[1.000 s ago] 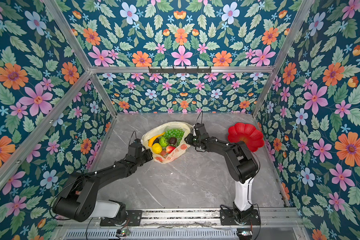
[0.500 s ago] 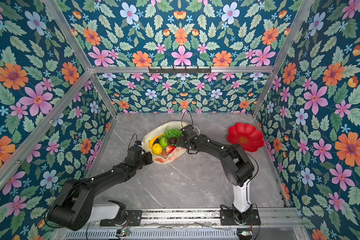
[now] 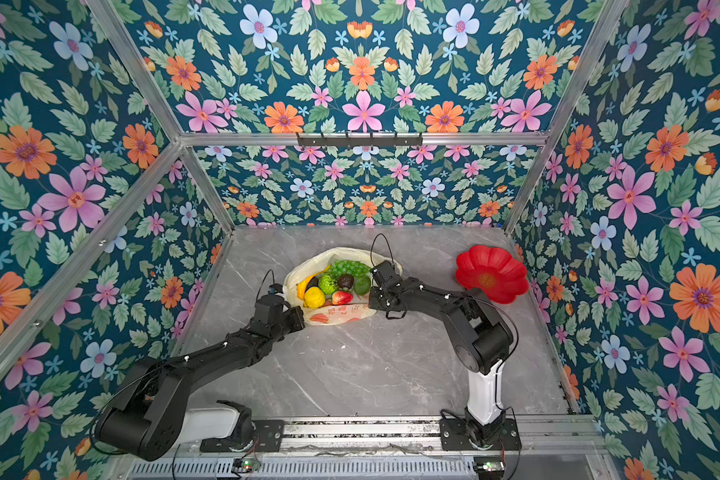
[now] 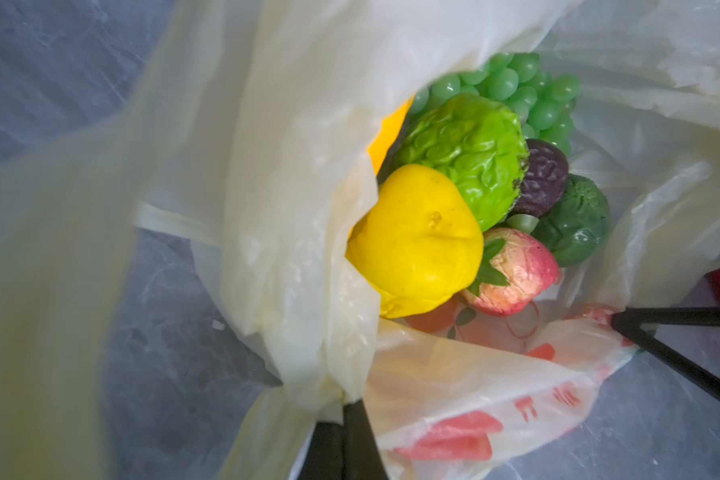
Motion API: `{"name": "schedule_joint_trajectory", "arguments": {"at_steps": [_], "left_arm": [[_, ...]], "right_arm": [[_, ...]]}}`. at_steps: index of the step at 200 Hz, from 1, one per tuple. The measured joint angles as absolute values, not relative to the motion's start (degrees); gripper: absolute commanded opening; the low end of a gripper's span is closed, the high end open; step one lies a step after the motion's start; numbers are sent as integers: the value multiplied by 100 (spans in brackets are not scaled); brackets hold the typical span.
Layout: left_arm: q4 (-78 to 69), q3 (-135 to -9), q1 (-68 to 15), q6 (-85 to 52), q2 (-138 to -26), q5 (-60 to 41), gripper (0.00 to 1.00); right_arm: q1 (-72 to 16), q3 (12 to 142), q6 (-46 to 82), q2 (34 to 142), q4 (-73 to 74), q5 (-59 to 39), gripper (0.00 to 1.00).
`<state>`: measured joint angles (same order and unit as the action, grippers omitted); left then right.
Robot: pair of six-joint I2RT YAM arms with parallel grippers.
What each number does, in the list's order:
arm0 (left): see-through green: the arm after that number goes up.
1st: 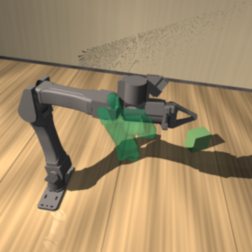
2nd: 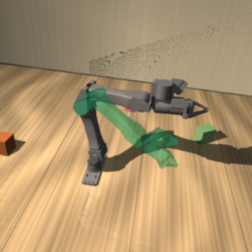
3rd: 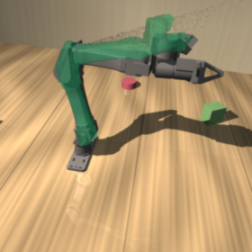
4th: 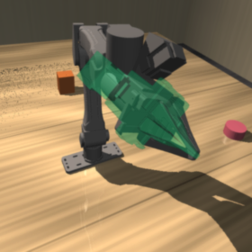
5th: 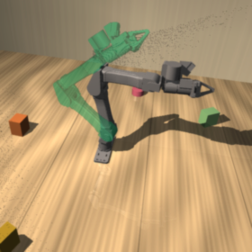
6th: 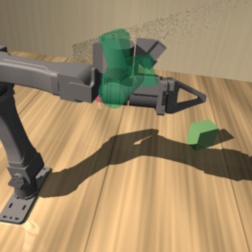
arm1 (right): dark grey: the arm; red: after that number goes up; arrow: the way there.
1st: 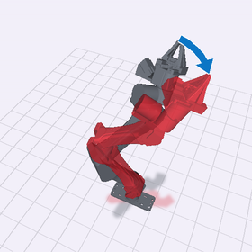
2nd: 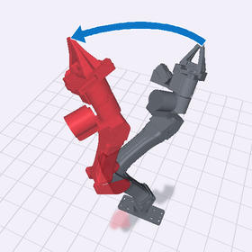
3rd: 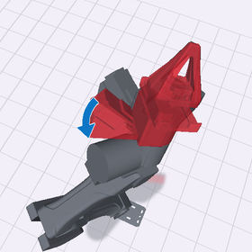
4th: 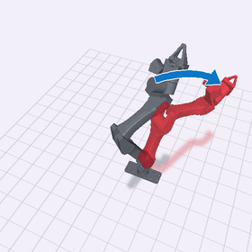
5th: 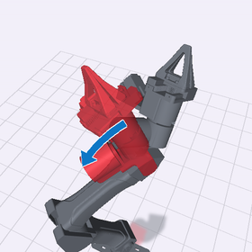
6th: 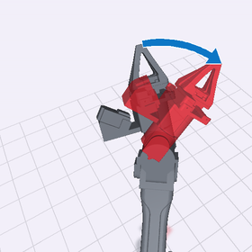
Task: Take the fake fruits out of the plastic bag
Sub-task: 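Lower the right gripper back to the bag mouth and hold it open with both grippers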
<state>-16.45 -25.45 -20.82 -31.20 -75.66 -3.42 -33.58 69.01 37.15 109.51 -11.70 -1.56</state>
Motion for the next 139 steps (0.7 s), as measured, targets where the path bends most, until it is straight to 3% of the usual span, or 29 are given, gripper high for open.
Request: {"name": "schedule_joint_trajectory", "arguments": {"at_steps": [68,86,131,139], "left_arm": [[-1719,-2499,-1992,-3267,-7544,-93,0],[-1719,-2467,-1925,-3271,-7498,-64,0],[-1758,-2456,-1918,-3269,-7498,-141,0],[-1758,-2458,-1918,-3269,-7505,-150,0]], "right_arm": [[-3356,7465,3721,11533,-893,-329,4],[-3365,7518,3708,11526,-915,-351,14],[-3367,7236,3623,10943,-1146,-191,61],[-3365,7190,3607,10816,-1225,-137,65]]}}
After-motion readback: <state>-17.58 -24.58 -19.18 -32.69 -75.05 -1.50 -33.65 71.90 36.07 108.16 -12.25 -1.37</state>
